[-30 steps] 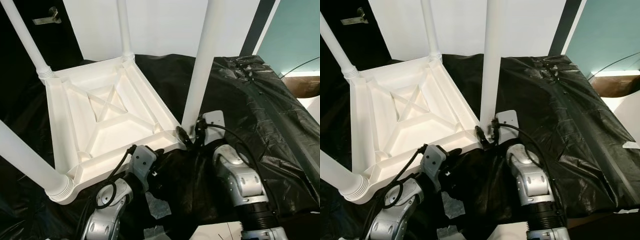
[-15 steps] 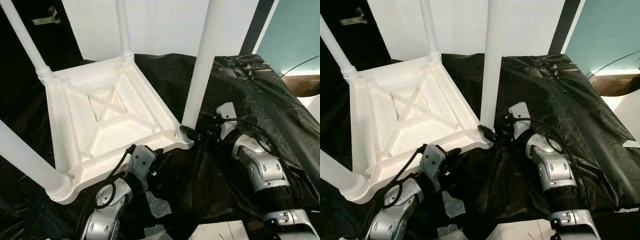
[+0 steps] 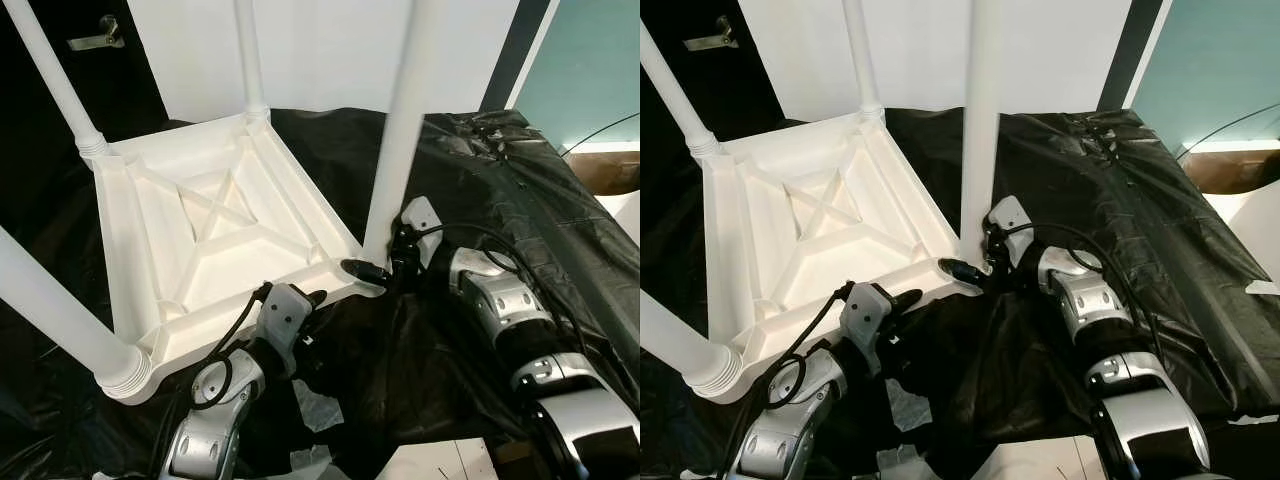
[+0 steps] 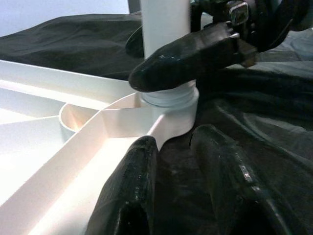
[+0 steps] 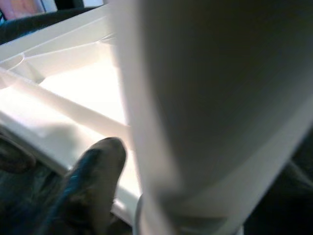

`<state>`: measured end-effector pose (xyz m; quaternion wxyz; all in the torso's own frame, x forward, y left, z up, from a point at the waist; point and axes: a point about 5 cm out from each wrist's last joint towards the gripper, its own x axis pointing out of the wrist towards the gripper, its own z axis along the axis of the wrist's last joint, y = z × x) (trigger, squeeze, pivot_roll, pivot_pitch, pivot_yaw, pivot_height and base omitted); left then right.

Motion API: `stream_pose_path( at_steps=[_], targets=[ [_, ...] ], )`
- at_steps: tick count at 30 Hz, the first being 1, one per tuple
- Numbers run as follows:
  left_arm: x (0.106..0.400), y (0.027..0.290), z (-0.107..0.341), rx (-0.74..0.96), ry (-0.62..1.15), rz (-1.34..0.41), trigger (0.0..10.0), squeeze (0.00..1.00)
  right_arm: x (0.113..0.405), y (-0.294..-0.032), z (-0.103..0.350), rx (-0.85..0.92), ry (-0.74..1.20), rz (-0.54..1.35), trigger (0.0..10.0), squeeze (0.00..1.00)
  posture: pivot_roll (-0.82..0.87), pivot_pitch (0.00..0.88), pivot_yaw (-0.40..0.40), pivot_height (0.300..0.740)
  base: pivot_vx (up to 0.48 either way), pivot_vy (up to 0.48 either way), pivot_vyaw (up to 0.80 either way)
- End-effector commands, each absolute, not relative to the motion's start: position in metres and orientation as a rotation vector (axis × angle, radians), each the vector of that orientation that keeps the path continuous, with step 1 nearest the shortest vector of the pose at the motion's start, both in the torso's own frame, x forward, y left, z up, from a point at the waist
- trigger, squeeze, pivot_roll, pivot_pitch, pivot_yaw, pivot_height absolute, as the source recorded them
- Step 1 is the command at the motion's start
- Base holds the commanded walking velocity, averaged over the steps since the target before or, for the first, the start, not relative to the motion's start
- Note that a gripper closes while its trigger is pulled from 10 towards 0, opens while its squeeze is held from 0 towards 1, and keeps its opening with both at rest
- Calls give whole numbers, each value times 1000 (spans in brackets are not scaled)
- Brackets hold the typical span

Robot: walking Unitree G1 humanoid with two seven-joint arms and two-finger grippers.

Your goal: Building children table

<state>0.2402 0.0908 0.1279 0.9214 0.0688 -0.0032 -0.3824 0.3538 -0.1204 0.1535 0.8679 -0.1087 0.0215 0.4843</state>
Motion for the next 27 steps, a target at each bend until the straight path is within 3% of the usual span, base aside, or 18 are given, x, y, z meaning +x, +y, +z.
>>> stream_pose_path(
  at_steps=[1, 2, 10, 11, 12, 13, 27],
  targets=[
    [243, 94, 125, 149, 4, -702, 10000, 0, 354, -117, 153, -245, 51, 1038, 4588, 0, 137, 7, -35, 740, 0, 0, 0],
    [242, 92, 124, 150, 6, -706, 10000, 0, 355, -116, 153, -248, 53, 1054, 275, 0, 141, 4, -37, 740, 0, 0, 0],
    [240, 91, 122, 151, 11, -708, 10000, 0, 354, -124, 145, -251, 84, 1057, 0, 0, 134, 0, -36, 740, 0, 0, 0],
    [239, 90, 122, 150, 12, -712, 10000, 0, 353, -126, 143, -240, 94, 1035, 3098, 0, 130, 0, -36, 740, 0, 0, 0],
    [239, 90, 122, 150, 12, -712, 10000, 0, 353, -126, 143, -240, 94, 1035, 3098, 0, 130, 0, -36, 740, 0, 0, 0],
    [239, 90, 121, 150, 12, -717, 10000, 0, 354, -128, 141, -231, 98, 1017, 10000, 0, 130, 0, -37, 740, 0, 0, 0],
    [237, 86, 120, 142, 15, -721, 10000, 0, 342, -114, 106, -133, 141, 684, 10000, 0, 129, 0, -45, 740, 0, 0, 0]
  ],
)
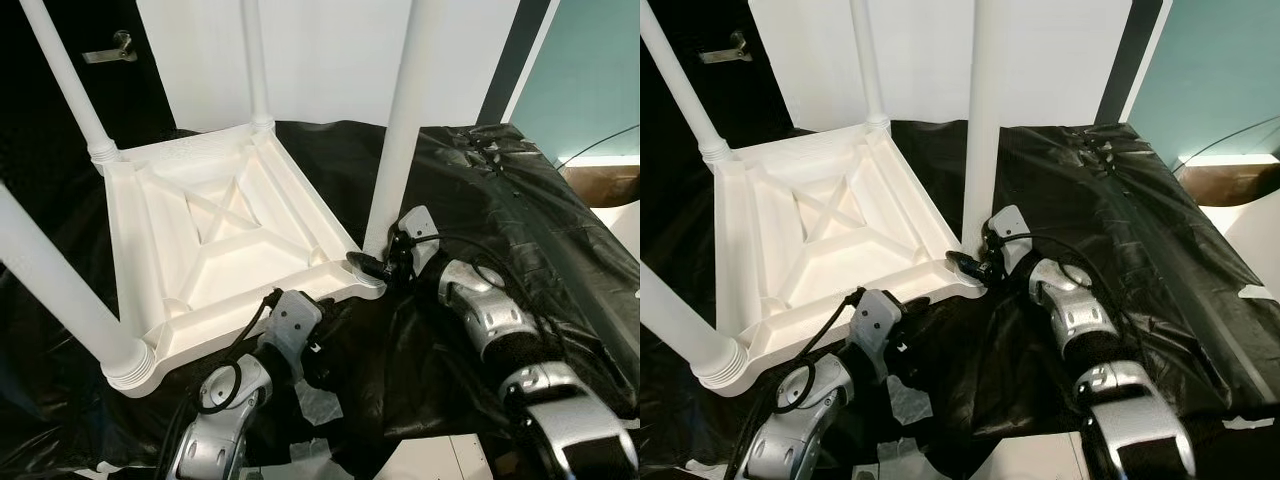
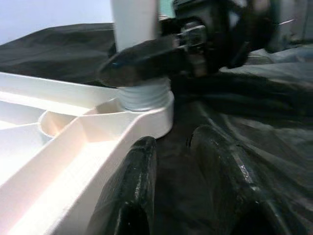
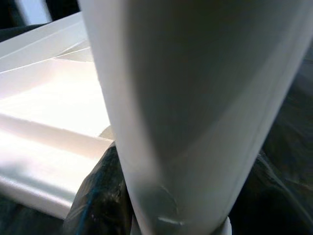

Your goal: Building children table

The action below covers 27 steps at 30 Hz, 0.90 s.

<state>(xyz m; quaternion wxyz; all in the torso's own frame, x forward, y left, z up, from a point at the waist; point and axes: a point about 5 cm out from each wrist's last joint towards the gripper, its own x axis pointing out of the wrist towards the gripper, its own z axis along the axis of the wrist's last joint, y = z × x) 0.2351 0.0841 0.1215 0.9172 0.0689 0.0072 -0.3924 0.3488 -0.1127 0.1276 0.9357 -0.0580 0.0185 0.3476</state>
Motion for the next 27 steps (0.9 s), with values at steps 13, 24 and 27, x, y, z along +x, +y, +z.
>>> stream_pose_path(
  at_steps=[13, 24, 27],
  targets=[
    [236, 86, 119, 141, 17, -722, 10000, 0, 325, -95, 97, 42, 163, 330, 10000, 0, 132, 0, -50, 740, 0, 0, 0],
    [235, 84, 120, 134, 18, -730, 10000, 0, 323, -91, 112, 77, 89, 348, 10000, 0, 127, 2, -46, 740, 0, 0, 0],
    [234, 84, 120, 135, 18, -730, 10000, 0, 324, -93, 115, 75, 84, 353, 10000, 0, 129, 4, -47, 740, 0, 0, 0]
  ],
)
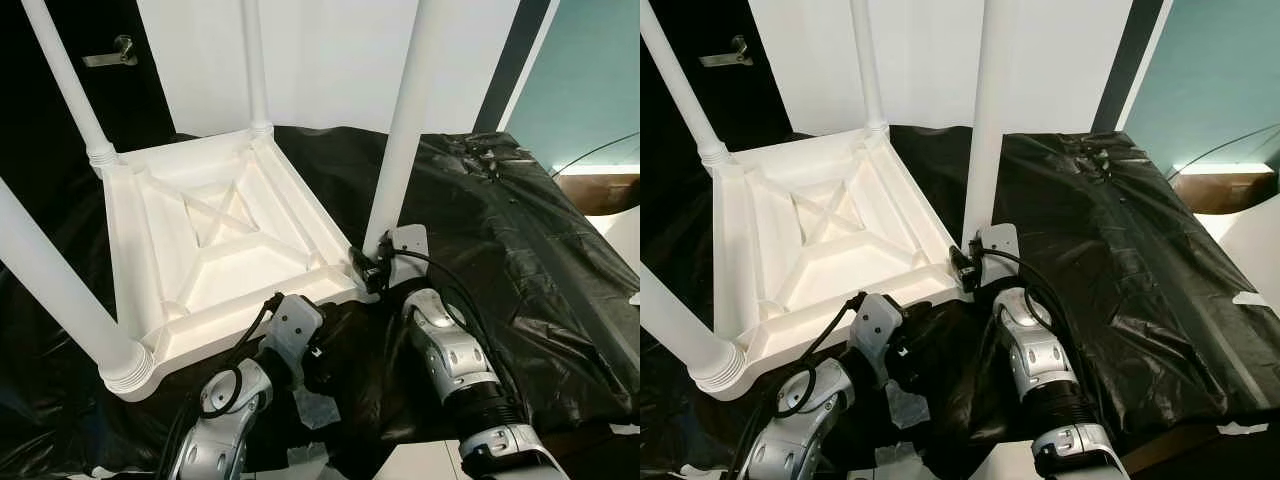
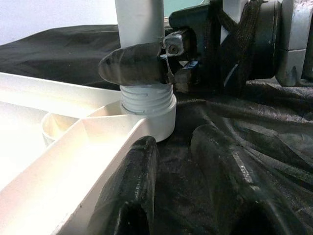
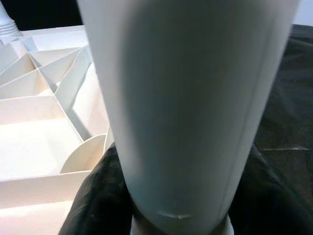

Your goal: Building children table

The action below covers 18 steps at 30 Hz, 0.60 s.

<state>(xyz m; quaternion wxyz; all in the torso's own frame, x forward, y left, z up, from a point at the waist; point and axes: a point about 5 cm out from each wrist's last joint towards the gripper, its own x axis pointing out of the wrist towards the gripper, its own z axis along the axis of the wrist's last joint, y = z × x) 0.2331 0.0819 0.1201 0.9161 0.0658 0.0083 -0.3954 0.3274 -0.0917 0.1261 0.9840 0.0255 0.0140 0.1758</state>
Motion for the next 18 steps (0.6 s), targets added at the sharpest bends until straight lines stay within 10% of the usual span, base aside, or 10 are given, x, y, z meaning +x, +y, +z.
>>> stream_pose_path(
  at_steps=[1, 17, 18],
  targets=[
    [234, 84, 120, 134, 19, -727, 10000, 0, 324, -96, 117, 70, 77, 355, 10000, 1000, 133, 5, -50, 740, 0, 0, 0],
    [233, 88, 119, 132, 27, -715, 10000, 0, 318, -137, 131, 34, 3, 643, 10000, 1000, 128, 10, -47, 740, 0, 0, 0],
    [234, 88, 119, 133, 26, -715, 10000, 0, 321, -141, 131, 0, 10, 680, 10000, 0, 124, 10, -44, 740, 0, 0, 0]
  ],
)
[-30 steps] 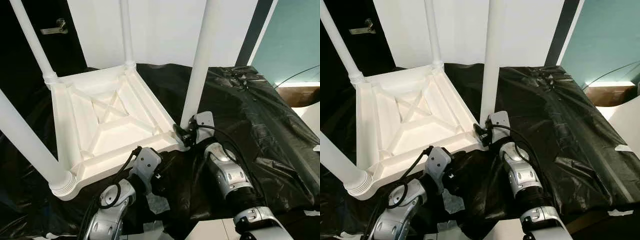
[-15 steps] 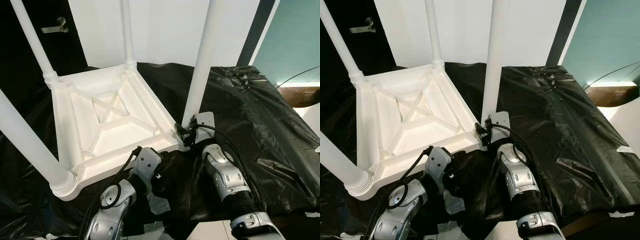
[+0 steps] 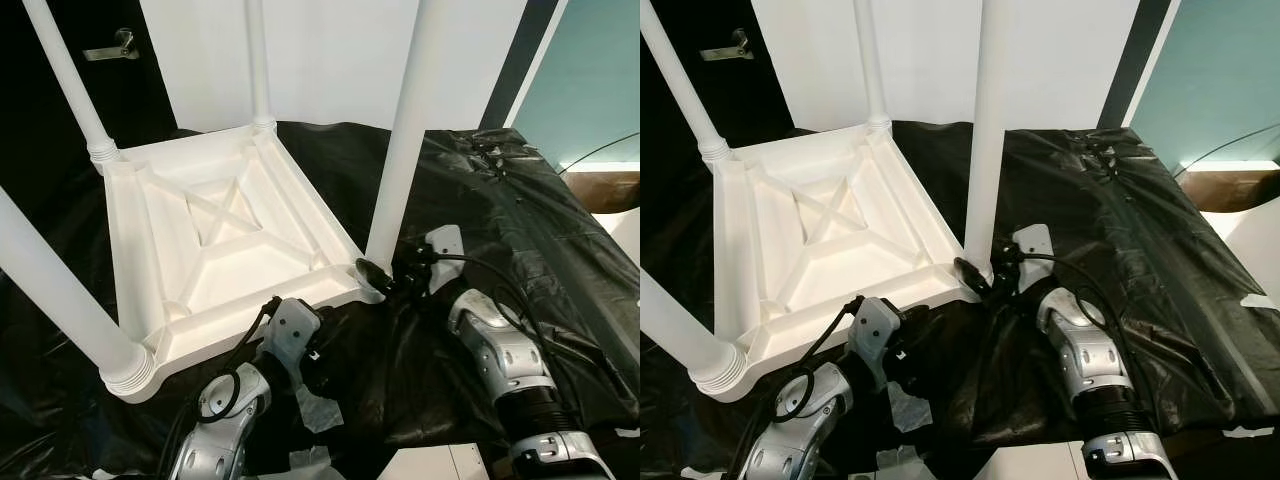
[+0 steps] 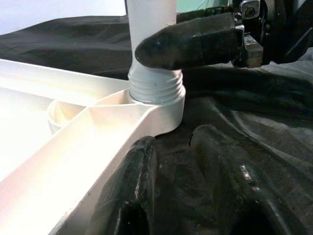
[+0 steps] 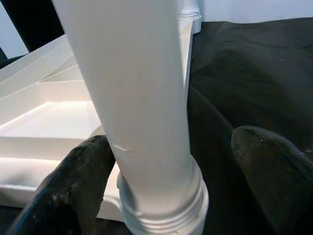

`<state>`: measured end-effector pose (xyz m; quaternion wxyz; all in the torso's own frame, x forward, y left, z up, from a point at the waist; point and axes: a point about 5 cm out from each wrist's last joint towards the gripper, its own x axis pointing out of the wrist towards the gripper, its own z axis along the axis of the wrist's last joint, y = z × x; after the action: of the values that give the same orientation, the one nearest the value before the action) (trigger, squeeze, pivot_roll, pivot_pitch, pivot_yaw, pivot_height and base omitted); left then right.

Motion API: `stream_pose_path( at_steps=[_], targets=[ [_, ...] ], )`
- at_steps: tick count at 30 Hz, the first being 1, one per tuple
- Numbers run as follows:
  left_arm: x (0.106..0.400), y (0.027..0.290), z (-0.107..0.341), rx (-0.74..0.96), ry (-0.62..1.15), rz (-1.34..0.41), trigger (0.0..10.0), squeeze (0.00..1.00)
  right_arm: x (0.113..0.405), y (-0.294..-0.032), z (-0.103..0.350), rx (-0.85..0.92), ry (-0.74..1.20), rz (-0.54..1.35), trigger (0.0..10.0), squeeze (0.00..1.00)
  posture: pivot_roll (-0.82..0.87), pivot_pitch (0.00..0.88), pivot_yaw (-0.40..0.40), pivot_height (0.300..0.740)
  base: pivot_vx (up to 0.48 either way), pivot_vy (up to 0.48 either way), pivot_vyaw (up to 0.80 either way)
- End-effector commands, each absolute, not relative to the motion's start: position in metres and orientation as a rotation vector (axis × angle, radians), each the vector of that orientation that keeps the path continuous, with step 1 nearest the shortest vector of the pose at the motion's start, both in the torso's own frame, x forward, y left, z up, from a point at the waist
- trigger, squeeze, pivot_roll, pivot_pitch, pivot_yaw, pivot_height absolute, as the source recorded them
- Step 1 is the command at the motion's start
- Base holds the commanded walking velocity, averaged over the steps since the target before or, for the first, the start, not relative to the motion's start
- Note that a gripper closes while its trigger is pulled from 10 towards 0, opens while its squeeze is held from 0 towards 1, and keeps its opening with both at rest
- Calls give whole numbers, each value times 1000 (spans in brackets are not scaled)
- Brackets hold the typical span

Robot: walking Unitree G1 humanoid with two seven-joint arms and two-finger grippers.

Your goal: Building children table

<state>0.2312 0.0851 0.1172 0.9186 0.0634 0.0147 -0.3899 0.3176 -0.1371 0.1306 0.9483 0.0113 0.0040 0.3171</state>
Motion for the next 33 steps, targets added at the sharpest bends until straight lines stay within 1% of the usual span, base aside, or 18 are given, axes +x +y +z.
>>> stream_pose_path(
  at_steps=[1, 3, 4, 6, 10, 11, 18, 19, 21, 22, 23, 33],
  targets=[
    [234, 88, 119, 133, 26, -715, 10000, 0, 321, -141, 131, 0, 10, 680, 10000, 0, 124, 10, -44, 740, 0, 0, 0],
    [235, 88, 120, 133, 23, -716, 10000, 0, 328, -147, 134, -71, 26, 768, 10000, 0, 122, 10, -40, 740, 0, 0, 0],
    [235, 88, 120, 133, 23, -716, 10000, 0, 328, -147, 134, -71, 26, 768, 10000, 0, 122, 10, -40, 740, 0, 0, 0],
    [237, 88, 120, 134, 20, -717, 10000, 0, 336, -148, 137, -126, 41, 829, 10000, 0, 120, 10, -34, 740, 0, 0, 0],
    [237, 88, 120, 135, 20, -717, 10000, 0, 338, -147, 138, -142, 45, 851, 10000, 0, 120, 10, -34, 740, 0, 0, 0],
    [238, 88, 121, 137, 17, -714, 10000, 0, 345, -143, 142, -188, 57, 912, 10000, 0, 124, 5, -31, 740, 0, 0, 0],
    [242, 90, 123, 143, 7, -704, 10000, 0, 355, -130, 147, -283, 74, 1016, 10000, 0, 130, 0, -32, 740, 0, 0, 0],
    [242, 90, 124, 143, 5, -702, 10000, 0, 356, -127, 147, -302, 74, 1025, 8353, 0, 134, 0, -34, 740, 0, 0, 0],
    [243, 90, 124, 143, 3, -700, 10000, 0, 357, -126, 147, -313, 72, 1034, 8353, 0, 134, 0, -34, 740, 0, 0, 0],
    [243, 90, 125, 144, 2, -698, 10000, 0, 358, -126, 146, -318, 72, 1041, 1882, 0, 134, 0, -34, 740, 0, 0, 0],
    [243, 90, 125, 144, 0, -695, 10000, 0, 358, -126, 146, -322, 73, 1048, 0, 0, 134, 0, -34, 740, 0, 0, 0],
    [243, 92, 126, 147, -2, -687, 10000, 0, 359, -127, 143, -328, 87, 1065, 0, 0, 149, 0, -41, 740, 0, 0, 0]
  ],
)
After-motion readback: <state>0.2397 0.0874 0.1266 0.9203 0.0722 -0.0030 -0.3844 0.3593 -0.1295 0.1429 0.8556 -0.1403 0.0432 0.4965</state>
